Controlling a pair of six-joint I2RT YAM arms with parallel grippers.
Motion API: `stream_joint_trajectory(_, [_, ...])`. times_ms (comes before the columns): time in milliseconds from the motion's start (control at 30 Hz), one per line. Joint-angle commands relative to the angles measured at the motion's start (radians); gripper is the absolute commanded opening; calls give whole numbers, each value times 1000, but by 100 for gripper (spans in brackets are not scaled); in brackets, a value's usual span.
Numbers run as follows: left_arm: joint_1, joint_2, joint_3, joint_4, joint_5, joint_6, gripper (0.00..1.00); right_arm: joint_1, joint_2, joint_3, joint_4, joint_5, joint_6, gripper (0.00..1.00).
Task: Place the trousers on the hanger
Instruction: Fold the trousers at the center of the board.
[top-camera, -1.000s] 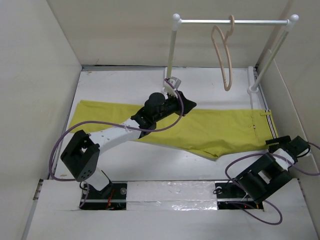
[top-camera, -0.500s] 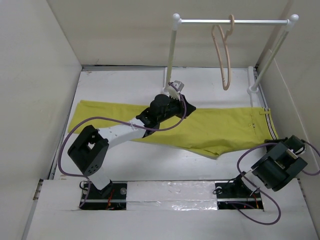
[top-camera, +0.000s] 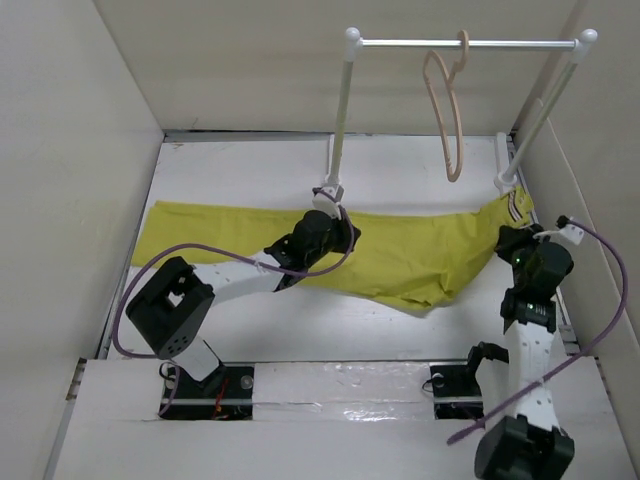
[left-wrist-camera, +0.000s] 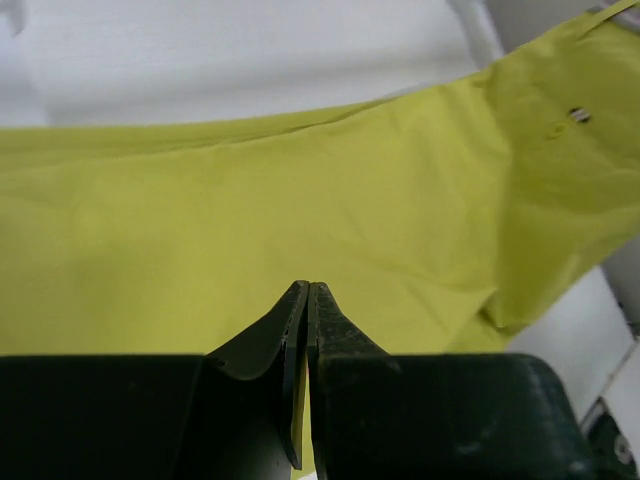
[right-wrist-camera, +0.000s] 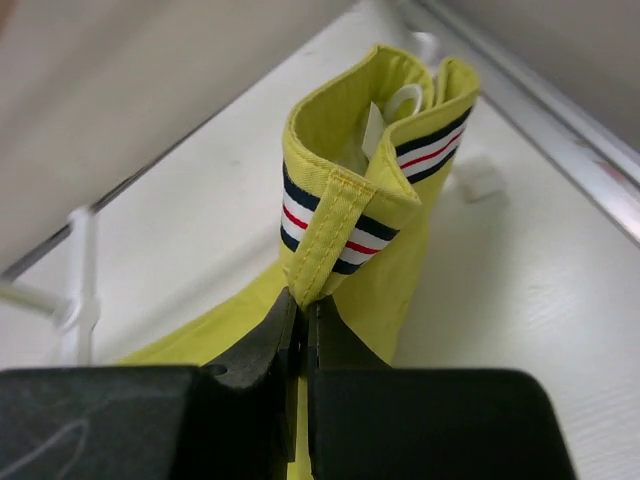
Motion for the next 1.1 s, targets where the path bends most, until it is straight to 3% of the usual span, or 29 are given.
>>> stream_joint_trajectory(0, [-4,-120,-73,-12,-136,-42,0,175,-67,64,-177,72,-94,0])
stream_joint_trajectory(200, [-4,-229,-185,-99,-257,-52,0,435,-82,69,-329,42,-117,0])
stream_joint_trajectory(333, [-4,-324,-283,-133,-294,-77,0,643,-55,78,-326,60,-72,0])
stream_joint_trajectory(500, [-4,-361,-340,-144,-253,-78,0,1032,71,168,-293,261,4,0])
stream_joint_trajectory(600, [-4,-366,-401,-121,-239,-97,0,1188,149,256,-238,354,41,0])
stream_joint_trajectory(867, [-22,-288,-517,-23,-225,-161,0,1233,276,522,-127,341,-24,0])
stream_joint_trajectory(1067, [-67,-235,-543,37,-222,-190,0,1147,255,720,-158,330,-102,0])
